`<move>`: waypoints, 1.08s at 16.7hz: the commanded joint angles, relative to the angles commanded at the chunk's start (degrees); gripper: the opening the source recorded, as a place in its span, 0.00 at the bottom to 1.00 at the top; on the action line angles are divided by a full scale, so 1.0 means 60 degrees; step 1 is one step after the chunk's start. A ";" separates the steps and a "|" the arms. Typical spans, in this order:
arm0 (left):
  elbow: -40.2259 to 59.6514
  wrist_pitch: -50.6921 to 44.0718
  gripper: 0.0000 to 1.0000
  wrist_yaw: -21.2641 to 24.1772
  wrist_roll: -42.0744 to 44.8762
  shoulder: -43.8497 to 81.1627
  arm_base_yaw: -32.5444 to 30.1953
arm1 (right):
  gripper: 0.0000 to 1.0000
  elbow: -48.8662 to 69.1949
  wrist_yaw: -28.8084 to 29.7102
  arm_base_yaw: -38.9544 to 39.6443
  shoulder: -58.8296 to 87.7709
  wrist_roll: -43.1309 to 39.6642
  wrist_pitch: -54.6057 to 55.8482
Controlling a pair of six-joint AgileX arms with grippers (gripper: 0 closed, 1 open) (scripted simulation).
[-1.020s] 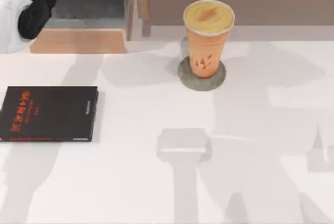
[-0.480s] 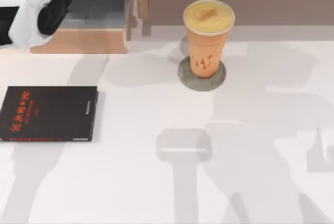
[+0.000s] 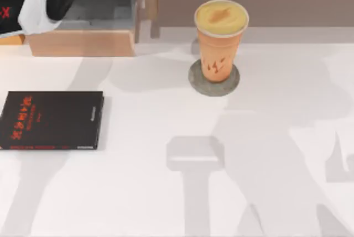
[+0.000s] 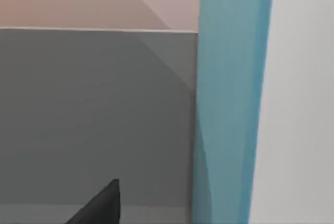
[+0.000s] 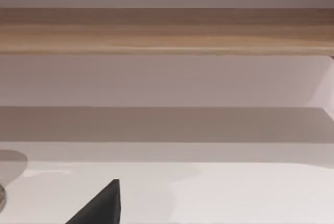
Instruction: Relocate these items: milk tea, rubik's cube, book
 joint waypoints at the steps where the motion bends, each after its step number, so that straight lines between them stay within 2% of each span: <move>1: 0.0068 0.0011 1.00 -0.0011 -0.0001 0.0069 -0.0020 | 1.00 0.0000 0.0000 0.0000 0.0000 0.0000 0.0000; 4: 0.0074 0.0012 1.00 -0.0014 -0.0001 0.0075 -0.0022 | 1.00 0.0000 0.0000 0.0000 0.0000 0.0000 0.0000; 17: 0.0074 0.0012 0.02 -0.0014 -0.0001 0.0075 -0.0022 | 1.00 0.0000 0.0000 0.0000 0.0000 0.0000 0.0000; 18: 0.0074 0.0012 0.00 -0.0014 -0.0001 0.0075 -0.0022 | 1.00 0.0000 0.0000 0.0000 0.0000 0.0000 0.0000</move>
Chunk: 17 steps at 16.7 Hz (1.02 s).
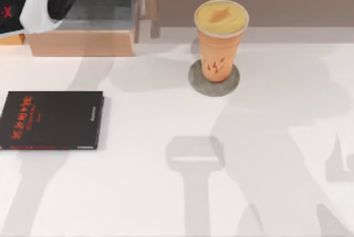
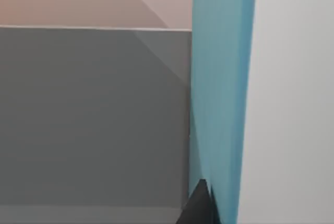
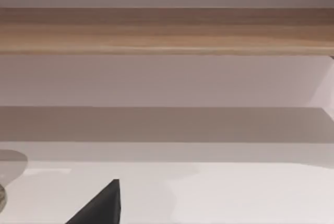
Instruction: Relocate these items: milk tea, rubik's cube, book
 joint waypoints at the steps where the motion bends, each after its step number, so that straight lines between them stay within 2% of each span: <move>1: 0.0000 0.0000 0.00 0.0000 0.0000 0.0000 0.0000 | 1.00 0.0000 0.0000 0.0000 0.0000 0.0000 0.0000; 10: -0.0058 -0.0024 0.00 -0.0004 0.0039 -0.0076 0.0011 | 1.00 0.0000 0.0000 0.0000 0.0000 0.0000 0.0000; 15: -0.0143 0.0142 0.00 -0.1010 0.0693 -0.0386 0.0035 | 1.00 0.0000 0.0000 0.0000 0.0000 0.0000 0.0000; 17: -0.0347 0.0126 0.00 -0.1104 0.0907 -0.0689 0.0070 | 1.00 0.0000 0.0000 0.0000 0.0000 0.0000 0.0000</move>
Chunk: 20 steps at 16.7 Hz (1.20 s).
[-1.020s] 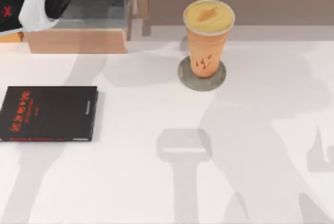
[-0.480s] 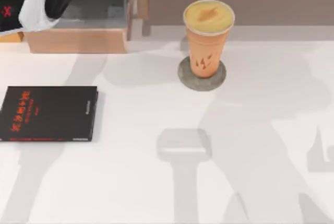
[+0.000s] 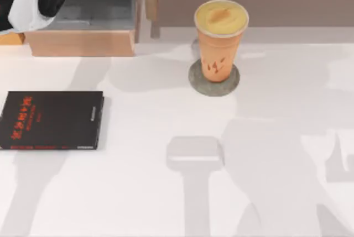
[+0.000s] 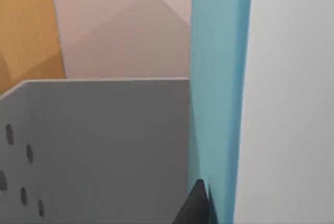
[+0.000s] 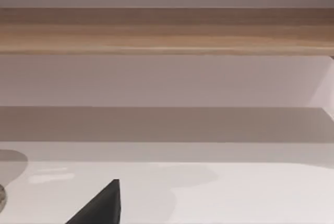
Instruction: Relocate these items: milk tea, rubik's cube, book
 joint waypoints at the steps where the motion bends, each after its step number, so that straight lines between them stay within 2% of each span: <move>1: -0.0118 -0.0058 0.00 0.0094 -0.0010 -0.0105 -0.0035 | 1.00 0.0000 0.0000 0.0000 0.0000 0.0000 0.0000; 5: -0.0128 -0.0227 0.00 0.0885 -0.0705 -0.0023 -0.0198 | 1.00 0.0000 0.0000 0.0000 0.0000 0.0000 0.0000; 14: 0.0007 -0.0294 0.00 0.1052 -0.0773 0.0109 -0.0139 | 1.00 0.0000 0.0000 0.0000 0.0000 0.0000 0.0000; 17: -0.0411 -0.0212 0.00 0.1222 0.0128 -0.0605 -0.0090 | 1.00 0.0000 0.0000 0.0000 0.0000 0.0000 0.0000; 20: -0.1245 -0.0060 0.00 0.1440 0.1927 -0.1765 0.0043 | 1.00 0.0000 0.0000 0.0000 0.0000 0.0000 0.0000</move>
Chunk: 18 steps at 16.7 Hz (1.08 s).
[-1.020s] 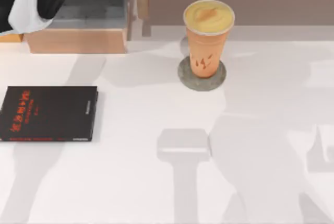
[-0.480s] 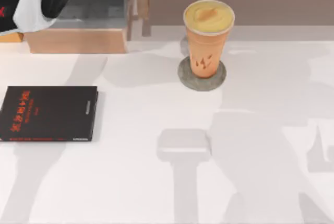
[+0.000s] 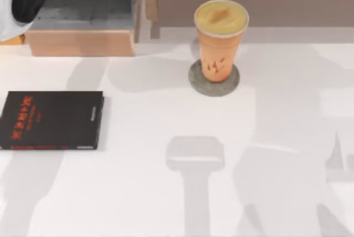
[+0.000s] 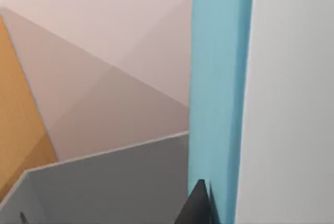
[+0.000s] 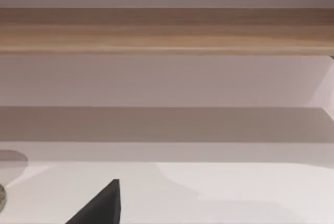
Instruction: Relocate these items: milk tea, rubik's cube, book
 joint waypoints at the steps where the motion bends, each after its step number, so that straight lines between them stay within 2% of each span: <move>1: -0.0374 0.0070 0.00 0.0071 0.0790 -0.0435 0.0057 | 1.00 0.0000 0.0000 0.0000 0.0000 0.0000 0.0000; 6: -0.2982 0.0577 0.00 0.0382 0.5327 -0.2505 0.0324 | 1.00 0.0000 0.0000 0.0000 0.0000 0.0000 0.0000; 9: -0.5015 0.1001 0.00 0.0556 0.7430 -0.3386 0.0399 | 1.00 0.0000 0.0000 0.0000 0.0000 0.0000 0.0000; 14: -0.8193 0.1692 0.00 0.0782 0.9902 -0.3349 0.0526 | 1.00 0.0000 0.0000 0.0000 0.0000 0.0000 0.0000; 18: -0.9744 0.2088 0.00 0.0846 1.1221 -0.2347 0.0740 | 1.00 0.0000 0.0000 0.0000 0.0000 0.0000 0.0000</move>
